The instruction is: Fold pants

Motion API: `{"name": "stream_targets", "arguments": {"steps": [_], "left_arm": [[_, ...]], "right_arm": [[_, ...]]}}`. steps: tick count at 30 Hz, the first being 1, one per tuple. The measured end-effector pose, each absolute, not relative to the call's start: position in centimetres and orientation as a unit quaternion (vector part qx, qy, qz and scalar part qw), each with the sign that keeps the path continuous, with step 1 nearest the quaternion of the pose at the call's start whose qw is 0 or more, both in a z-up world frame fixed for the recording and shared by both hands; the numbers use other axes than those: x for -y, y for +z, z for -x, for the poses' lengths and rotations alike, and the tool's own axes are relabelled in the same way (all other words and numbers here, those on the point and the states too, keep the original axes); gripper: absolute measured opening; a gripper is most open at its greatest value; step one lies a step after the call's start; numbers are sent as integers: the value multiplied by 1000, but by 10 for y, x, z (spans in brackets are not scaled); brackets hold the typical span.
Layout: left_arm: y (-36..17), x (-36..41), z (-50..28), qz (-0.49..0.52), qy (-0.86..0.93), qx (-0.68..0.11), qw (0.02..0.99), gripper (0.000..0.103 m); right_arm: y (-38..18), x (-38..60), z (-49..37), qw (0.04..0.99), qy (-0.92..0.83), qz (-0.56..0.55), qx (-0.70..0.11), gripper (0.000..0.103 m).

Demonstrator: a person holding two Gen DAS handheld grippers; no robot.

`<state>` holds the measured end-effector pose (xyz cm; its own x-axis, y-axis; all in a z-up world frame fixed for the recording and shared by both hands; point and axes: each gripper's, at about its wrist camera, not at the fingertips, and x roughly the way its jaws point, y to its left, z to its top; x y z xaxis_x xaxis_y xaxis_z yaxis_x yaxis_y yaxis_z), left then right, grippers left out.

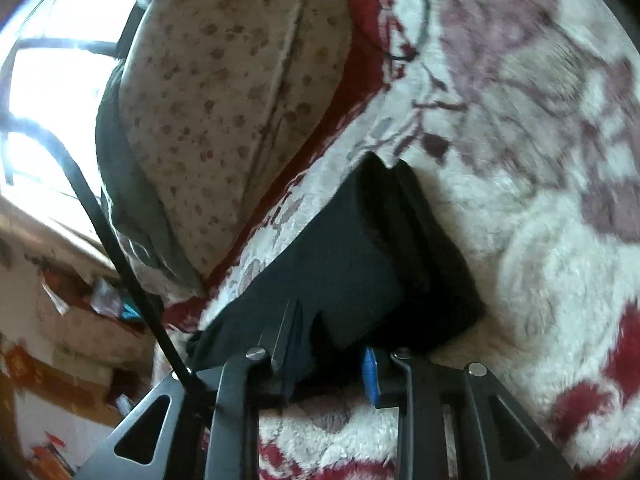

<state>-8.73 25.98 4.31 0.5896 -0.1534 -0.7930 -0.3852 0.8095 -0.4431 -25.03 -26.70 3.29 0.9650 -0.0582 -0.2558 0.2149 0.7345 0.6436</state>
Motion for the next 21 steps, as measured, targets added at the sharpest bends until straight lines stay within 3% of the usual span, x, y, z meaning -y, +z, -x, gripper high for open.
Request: {"name": "stream_targets", "arguments": {"steps": [1,7,13,21], "left_arm": [[45,-260,87,301,67,-446,840,6],[54,-247,91,275,56,-426,860,7],[34,-246,94,255,79,-440,858,11],[49,-273,118,240,106,-426,866,17]], "right_arm": [[36,266,250,928,-72,-349,-109,5],[49,257,272,941,-85,-314,-96,4],[27,264,257,925,-128,-325,-149,4],[62,240,275,929,-221,-249,-165,17]]}}
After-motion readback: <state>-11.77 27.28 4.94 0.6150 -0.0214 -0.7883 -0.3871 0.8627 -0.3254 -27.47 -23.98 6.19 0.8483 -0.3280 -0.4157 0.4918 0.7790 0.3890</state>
